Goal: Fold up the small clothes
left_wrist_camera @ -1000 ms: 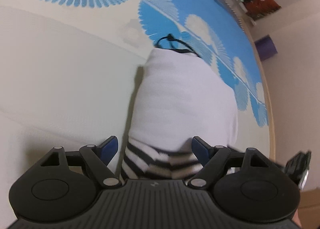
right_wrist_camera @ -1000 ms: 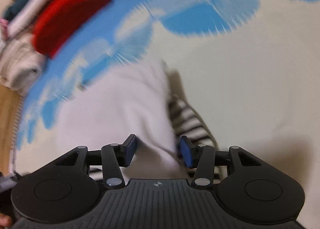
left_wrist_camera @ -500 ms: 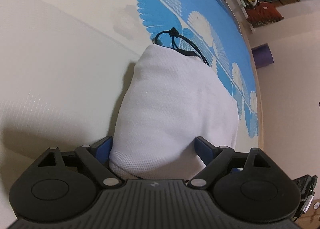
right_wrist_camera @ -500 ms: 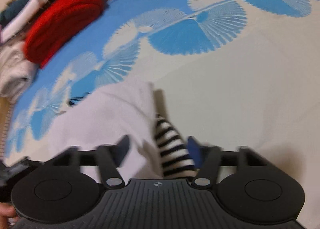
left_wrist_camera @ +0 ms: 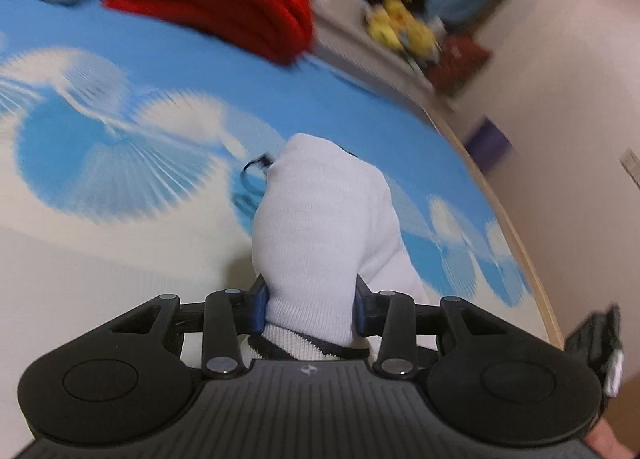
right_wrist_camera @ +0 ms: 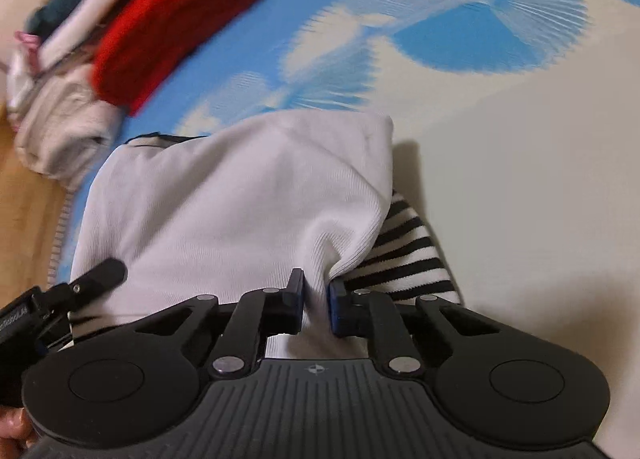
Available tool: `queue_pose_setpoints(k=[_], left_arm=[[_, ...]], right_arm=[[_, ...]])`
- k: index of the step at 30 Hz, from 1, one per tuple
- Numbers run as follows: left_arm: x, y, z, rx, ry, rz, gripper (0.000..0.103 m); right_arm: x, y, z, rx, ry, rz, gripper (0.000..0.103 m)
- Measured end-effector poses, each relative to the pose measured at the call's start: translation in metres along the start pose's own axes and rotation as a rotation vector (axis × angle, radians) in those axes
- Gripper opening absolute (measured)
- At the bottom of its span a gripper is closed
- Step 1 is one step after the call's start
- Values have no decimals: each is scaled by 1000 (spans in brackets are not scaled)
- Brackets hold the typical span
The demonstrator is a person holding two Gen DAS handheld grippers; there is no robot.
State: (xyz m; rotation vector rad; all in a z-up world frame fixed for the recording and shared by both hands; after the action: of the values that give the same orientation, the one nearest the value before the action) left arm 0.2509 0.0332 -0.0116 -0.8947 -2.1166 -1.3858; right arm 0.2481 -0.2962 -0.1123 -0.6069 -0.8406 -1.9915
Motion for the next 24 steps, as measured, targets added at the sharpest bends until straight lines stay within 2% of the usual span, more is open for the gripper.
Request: queue_pose_setpoints(k=[1,3,5,6,8,10,12,13,14,15,16,17,18,20,21,22,24], left_arm=[[4,6,10,7,25,-12,47],[11,17,39,38,123,-31,59],[19,23,62,63,193,-35,60],[24,24,70,73,191,-31,60],[35,24,78,72,132,2,60],[37,17,79,47,68,65,60],[27,3,83,56,27,183,60],[16,-9,85,48,39,272,60],[6,-19,88,10,91,332,55],[-2,-29,89,-67,167,366,54],[-4,-33,87,-141,223,363,60],[-3,-33,86,-169,248,353,70],[-1,-31,88,-148,247,348,70],[9,-28,95,-69,219,351,69],[13,-27,96,-53,210,349,70],[18,-26,97,-40,204,349,72],[20,-25,101,3,205,361,80]], right_arm=[[-6,1,14,22,29,-17,9],[-19,3,39,67,68,-42,9],[-36,4,59,102,47,-33,9],[-44,3,63,108,37,-19,8],[-58,-2,71,127,7,19,7],[-63,-7,77,178,-67,16,7],[-64,-5,74,182,-71,11,7],[-63,-4,75,175,-65,9,8],[-62,-4,74,168,-62,9,9],[-59,-3,72,157,-68,1,12],[-57,-7,72,145,-82,-10,13],[-55,-5,69,134,-88,-17,15],[-52,-5,66,120,-83,-12,21],[-46,-8,59,99,-13,41,32],[-46,-11,57,105,19,81,44],[-44,-15,56,119,38,112,51],[-43,-23,54,161,41,140,50]])
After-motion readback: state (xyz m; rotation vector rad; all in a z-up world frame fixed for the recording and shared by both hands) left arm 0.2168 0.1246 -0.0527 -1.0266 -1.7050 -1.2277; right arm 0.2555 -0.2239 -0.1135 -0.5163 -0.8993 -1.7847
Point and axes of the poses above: each gripper's, at about its wrist camera, not at the fingertips, and x roughly against the way its jaws point, z to its left, y to its top, the point moved 2 cm from there along -x, roughly the way its jaws point, and after that the axes turned 4 degrees about -z, right-handed, at the moved point
